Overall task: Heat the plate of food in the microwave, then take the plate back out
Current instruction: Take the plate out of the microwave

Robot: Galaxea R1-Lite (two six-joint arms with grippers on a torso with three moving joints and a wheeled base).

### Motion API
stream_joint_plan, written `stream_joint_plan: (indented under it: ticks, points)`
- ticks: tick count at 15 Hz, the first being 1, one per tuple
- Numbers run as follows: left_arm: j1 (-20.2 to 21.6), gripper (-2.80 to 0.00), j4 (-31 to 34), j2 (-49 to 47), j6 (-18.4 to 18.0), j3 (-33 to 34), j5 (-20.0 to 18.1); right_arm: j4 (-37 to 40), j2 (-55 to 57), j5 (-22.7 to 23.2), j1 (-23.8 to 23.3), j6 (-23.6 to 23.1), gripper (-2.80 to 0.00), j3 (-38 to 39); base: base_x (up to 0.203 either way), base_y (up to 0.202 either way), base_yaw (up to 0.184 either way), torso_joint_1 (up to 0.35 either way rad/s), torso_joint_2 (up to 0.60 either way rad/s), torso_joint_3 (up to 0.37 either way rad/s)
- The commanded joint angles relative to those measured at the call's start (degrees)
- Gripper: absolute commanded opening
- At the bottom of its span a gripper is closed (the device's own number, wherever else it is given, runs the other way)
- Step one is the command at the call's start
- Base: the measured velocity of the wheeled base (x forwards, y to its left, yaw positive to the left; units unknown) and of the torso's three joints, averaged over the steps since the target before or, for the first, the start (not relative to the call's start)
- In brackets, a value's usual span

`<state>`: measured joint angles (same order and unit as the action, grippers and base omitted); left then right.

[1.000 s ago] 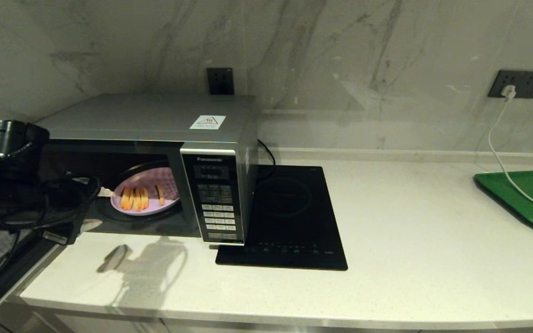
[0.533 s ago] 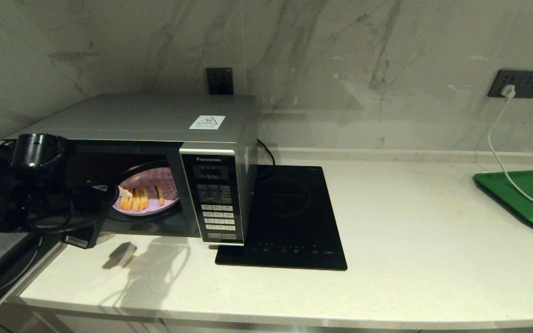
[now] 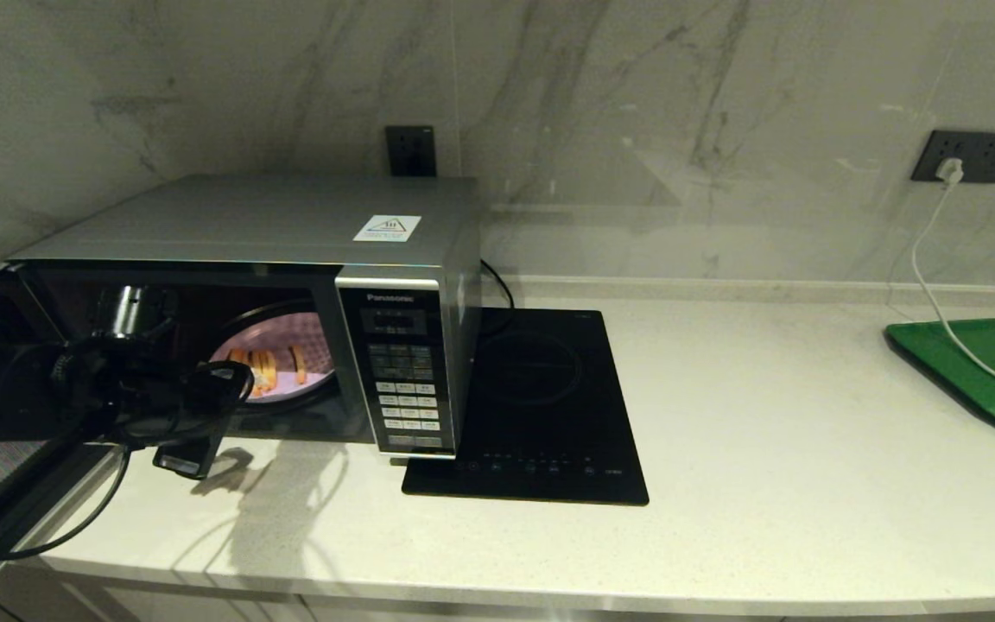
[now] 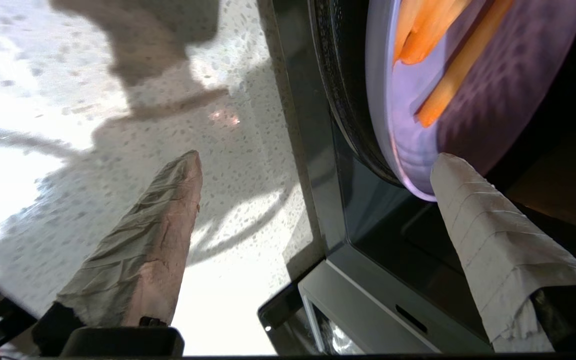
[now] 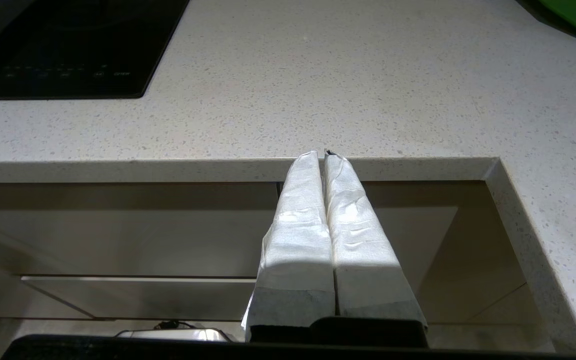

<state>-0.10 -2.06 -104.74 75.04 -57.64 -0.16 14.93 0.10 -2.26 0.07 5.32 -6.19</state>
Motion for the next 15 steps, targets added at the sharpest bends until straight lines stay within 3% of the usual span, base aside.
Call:
stream_joint_plan:
  ticks: [1, 14, 15]
  points:
    - [0.01, 0.0, -1.24, -2.47, 0.1, -0.2, -0.02, 0.1, -0.01, -0.03, 0.01, 0.04, -2.8, 0.04, 0.0, 0.0, 0.0, 0.0, 0.0, 0.0]
    - [0.1, 0.0, -3.22, -6.34, 0.1, -1.34, 0.32, 0.1, -0.01, -0.03, 0.01, 0.04, -2.8, 0.04, 0.0, 0.0, 0.0, 0.0, 0.0, 0.0]
    - [0.1, -2.8, -3.22, -6.36, 0.06, -1.34, 0.33, 0.1, -0.01, -0.03, 0.01, 0.04, -2.8, -0.04, 0.0, 0.0, 0.0, 0.0, 0.0, 0.0]
